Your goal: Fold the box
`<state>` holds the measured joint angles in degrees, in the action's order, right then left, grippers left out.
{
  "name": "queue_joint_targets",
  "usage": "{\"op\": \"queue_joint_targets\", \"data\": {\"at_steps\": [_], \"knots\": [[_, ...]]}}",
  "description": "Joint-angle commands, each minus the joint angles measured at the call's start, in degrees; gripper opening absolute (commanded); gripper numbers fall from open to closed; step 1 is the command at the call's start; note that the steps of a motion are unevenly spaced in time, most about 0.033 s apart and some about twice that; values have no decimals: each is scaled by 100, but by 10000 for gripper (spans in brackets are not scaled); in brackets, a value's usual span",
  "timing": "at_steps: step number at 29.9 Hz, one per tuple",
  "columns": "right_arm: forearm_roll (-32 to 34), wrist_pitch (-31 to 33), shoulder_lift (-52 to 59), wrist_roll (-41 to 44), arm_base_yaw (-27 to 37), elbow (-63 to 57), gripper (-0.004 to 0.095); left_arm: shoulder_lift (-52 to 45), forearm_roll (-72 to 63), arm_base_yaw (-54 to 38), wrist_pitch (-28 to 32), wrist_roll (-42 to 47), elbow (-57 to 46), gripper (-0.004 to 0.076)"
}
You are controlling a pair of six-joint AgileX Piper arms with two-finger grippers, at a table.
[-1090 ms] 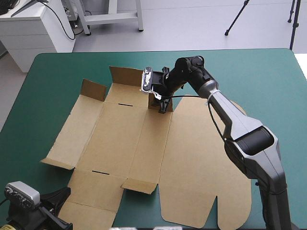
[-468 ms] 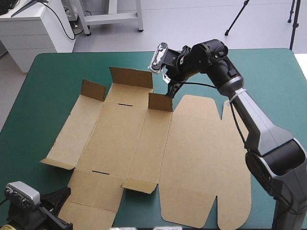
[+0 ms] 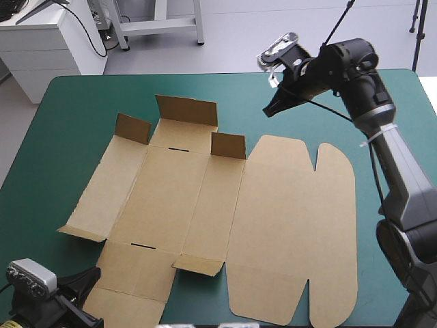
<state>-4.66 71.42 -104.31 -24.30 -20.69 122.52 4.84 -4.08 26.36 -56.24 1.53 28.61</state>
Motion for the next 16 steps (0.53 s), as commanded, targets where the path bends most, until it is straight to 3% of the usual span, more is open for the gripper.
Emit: {"op": "queue_joint_targets", "data": {"at_steps": [1,9,16], "knots": [[-31,-7,594,288,317,95,-21,137,-47,27,398,38,137,-10],[5,-78,1409,442,725,-955,-19,137,-34,27,420,14,137,-10],[-5,-1076,2534,489,765,-2919,-19,137,-34,27,445,14,137,-10]]}}
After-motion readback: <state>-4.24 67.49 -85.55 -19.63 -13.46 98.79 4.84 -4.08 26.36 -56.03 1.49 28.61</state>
